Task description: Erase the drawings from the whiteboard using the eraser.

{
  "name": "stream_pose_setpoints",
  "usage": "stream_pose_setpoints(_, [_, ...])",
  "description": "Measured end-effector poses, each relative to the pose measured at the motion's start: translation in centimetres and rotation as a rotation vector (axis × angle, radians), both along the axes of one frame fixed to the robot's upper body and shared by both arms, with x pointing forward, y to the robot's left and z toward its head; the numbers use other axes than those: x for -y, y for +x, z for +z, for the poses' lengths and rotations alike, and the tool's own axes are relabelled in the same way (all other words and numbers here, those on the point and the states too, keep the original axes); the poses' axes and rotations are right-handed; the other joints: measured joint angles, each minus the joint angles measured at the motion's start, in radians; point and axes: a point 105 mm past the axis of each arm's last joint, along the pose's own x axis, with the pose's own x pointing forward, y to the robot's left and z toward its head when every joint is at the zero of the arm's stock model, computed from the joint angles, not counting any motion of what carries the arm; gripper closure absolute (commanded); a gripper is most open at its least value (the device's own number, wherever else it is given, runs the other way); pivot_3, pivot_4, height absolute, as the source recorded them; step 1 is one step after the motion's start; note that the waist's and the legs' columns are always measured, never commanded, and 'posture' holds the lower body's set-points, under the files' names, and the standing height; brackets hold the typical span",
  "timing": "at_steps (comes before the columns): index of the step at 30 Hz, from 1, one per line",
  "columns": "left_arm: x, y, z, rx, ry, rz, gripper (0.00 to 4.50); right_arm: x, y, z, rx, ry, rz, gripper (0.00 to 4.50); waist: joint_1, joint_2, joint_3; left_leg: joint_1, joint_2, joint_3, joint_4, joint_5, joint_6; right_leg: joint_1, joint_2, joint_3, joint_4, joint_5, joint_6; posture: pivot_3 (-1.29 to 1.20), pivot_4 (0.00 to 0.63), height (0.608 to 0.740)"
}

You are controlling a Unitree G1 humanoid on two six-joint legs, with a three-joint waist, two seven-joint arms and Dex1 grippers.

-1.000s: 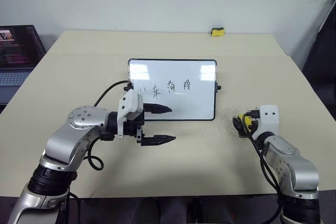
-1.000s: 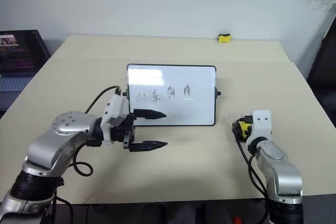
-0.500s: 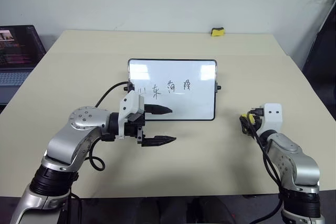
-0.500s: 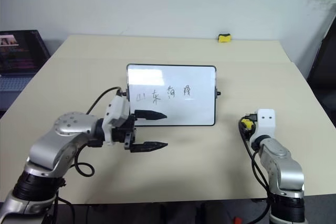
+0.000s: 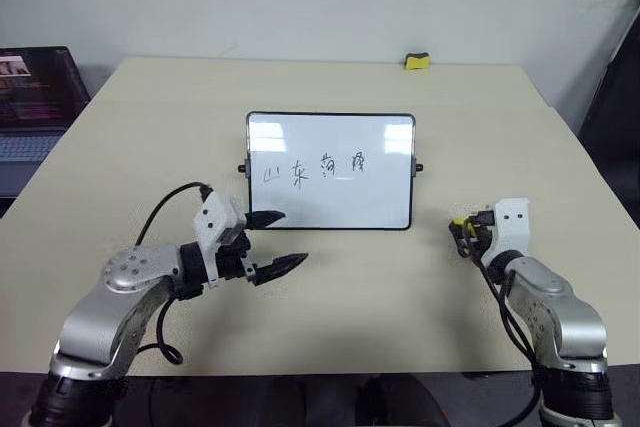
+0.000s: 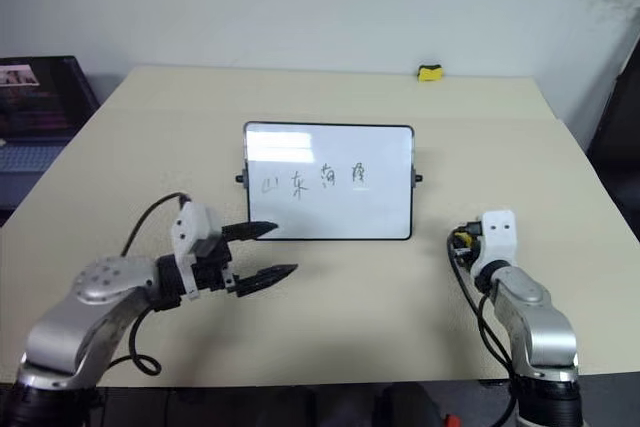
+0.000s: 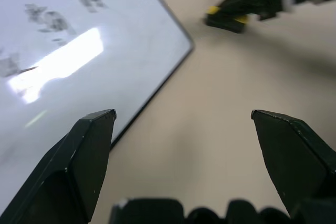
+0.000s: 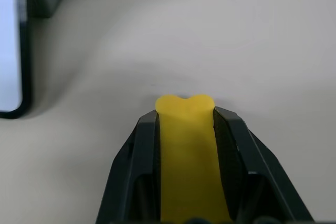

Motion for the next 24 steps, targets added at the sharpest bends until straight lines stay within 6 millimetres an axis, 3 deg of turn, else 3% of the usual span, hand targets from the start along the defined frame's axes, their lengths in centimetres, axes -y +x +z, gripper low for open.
stream_pose_setpoints(5, [-0.2, 0.1, 1.2, 0.038, -0.009, 0.105, 0.00, -2.8, 0.0, 2.2, 0.165, -0.033, 0.160, 3.46, -0.001, 0.000, 0.000, 0.001, 0.000, 0.000, 0.000, 0.000, 0.000, 0.000, 0.000, 0.000, 0.001, 0.000, 0.000, 0.00, 0.150, 0.740])
stream_pose_setpoints(11, [-1.2, -0.5, 1.4, 0.002, 0.051, 0.117, 0.00, -6.2, 0.7, 6.7, 0.397, -0.030, 0.347, 3.46, -0.006, 0.000, 0.000, 0.002, 0.000, 0.000, 0.000, 0.000, 0.000, 0.000, 0.001, 0.000, 0.001, 0.000, 0.000, 0.00, 0.150, 0.740])
stream_pose_setpoints(16, [-1.5, -0.4, 2.6, 0.012, 0.055, 0.093, 0.00, -8.1, 2.9, 9.5, 0.503, -0.030, 0.419, 3.49, -0.004, 0.000, 0.000, 0.001, 0.000, 0.000, 0.000, 0.000, 0.000, 0.001, 0.000, 0.000, 0.001, 0.001, -0.001, 0.00, 0.150, 0.740])
stream_pose_setpoints(24, [-1.6, -0.5, 2.9, 0.000, 0.083, 0.053, 0.00, -11.2, 7.1, 10.9, 0.601, -0.134, 0.455, 3.49, -0.006, 0.000, 0.000, 0.001, 0.000, 0.000, 0.000, 0.000, 0.000, 0.000, 0.000, 0.000, 0.001, 0.003, -0.005, 0.00, 0.150, 0.740])
